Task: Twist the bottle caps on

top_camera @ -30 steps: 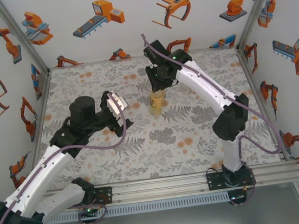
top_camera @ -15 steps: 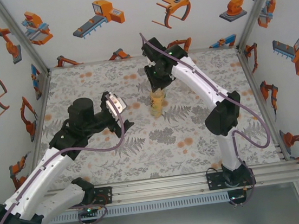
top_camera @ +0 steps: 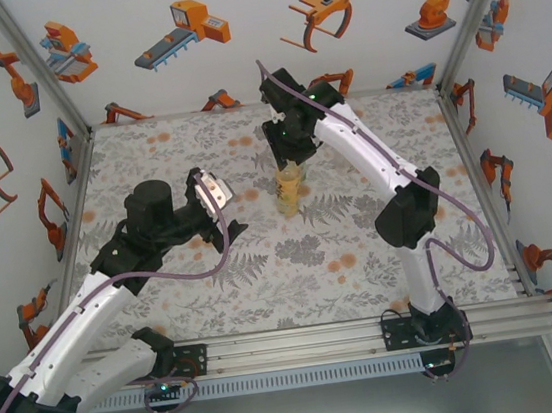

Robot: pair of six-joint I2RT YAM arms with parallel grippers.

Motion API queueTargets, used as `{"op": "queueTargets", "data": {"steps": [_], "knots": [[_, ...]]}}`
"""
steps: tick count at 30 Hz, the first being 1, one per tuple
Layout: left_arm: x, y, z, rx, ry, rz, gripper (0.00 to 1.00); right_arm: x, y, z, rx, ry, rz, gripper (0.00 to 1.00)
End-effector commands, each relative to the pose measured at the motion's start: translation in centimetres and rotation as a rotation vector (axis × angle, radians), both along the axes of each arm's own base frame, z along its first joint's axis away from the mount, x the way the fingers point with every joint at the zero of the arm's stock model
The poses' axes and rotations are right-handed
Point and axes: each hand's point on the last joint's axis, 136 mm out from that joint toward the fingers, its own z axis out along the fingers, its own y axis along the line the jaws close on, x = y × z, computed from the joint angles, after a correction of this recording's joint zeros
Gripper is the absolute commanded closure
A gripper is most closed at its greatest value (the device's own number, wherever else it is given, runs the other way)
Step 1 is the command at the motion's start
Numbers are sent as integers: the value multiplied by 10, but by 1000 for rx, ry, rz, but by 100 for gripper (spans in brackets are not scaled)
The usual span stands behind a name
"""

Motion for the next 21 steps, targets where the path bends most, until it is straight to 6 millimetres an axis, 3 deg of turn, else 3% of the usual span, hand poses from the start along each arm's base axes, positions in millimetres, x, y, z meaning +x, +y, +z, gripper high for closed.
{"op": "queueTargets", "data": {"steps": [1,10,15,17,21], "knots": [[-1,0,4,-31,0,-4,8,-3,-2,12,5,-6,6,53],[2,1,3,-32,3,10,7,-8,-13,47,11,-80,8,51],[19,6,2,-40,33,110,5,-14,-37,61,-41,-122,-9,45],[27,9,2,-47,52,163,1,-17,-49,65,-56,-133,-15,38],[44,16,-7,-65,88,274,3,-22,-77,68,-79,-160,-53,21]]}}
